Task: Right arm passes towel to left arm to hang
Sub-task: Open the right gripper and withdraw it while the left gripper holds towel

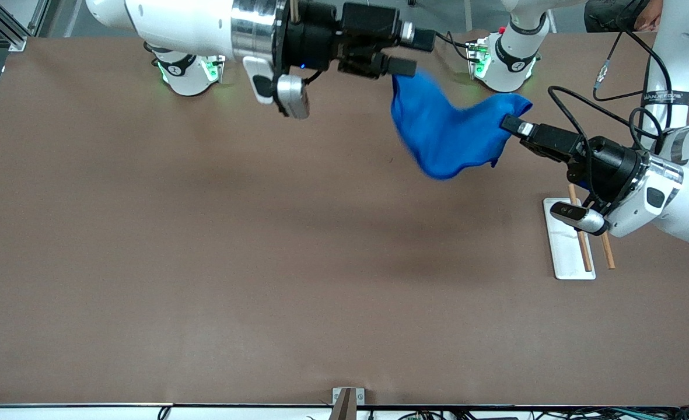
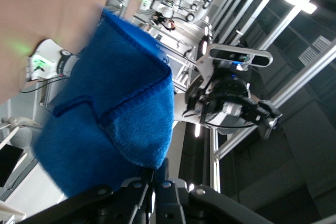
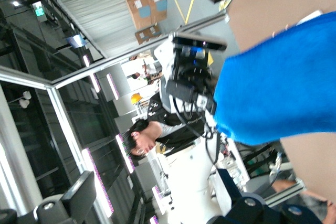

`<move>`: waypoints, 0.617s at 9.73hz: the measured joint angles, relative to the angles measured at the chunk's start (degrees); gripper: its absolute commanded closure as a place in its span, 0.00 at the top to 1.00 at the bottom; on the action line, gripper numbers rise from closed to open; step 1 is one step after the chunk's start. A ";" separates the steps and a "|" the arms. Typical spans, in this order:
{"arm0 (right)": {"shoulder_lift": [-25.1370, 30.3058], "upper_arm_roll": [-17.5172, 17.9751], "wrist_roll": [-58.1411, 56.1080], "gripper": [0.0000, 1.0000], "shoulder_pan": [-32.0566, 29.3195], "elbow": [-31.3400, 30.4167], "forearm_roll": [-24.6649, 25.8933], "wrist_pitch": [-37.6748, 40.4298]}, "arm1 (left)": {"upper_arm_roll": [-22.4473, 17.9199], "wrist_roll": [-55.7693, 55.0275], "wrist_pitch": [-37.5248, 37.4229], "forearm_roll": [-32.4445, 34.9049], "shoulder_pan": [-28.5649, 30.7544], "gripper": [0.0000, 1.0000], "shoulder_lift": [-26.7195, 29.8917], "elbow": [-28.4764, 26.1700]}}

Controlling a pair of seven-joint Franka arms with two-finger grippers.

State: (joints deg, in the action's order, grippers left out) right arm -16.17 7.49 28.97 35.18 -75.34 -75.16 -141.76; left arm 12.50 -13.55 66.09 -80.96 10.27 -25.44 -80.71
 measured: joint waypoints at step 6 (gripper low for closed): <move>-0.63 -0.47 -0.24 1.00 -8.06 -13.33 16.54 -0.04 | -0.46 -3.66 8.07 21.21 0.66 0.00 0.13 2.78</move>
State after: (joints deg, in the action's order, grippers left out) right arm -16.80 7.01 28.73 27.12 -88.68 -58.62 -141.80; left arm 12.04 -17.21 74.17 -59.75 10.92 -25.31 -77.93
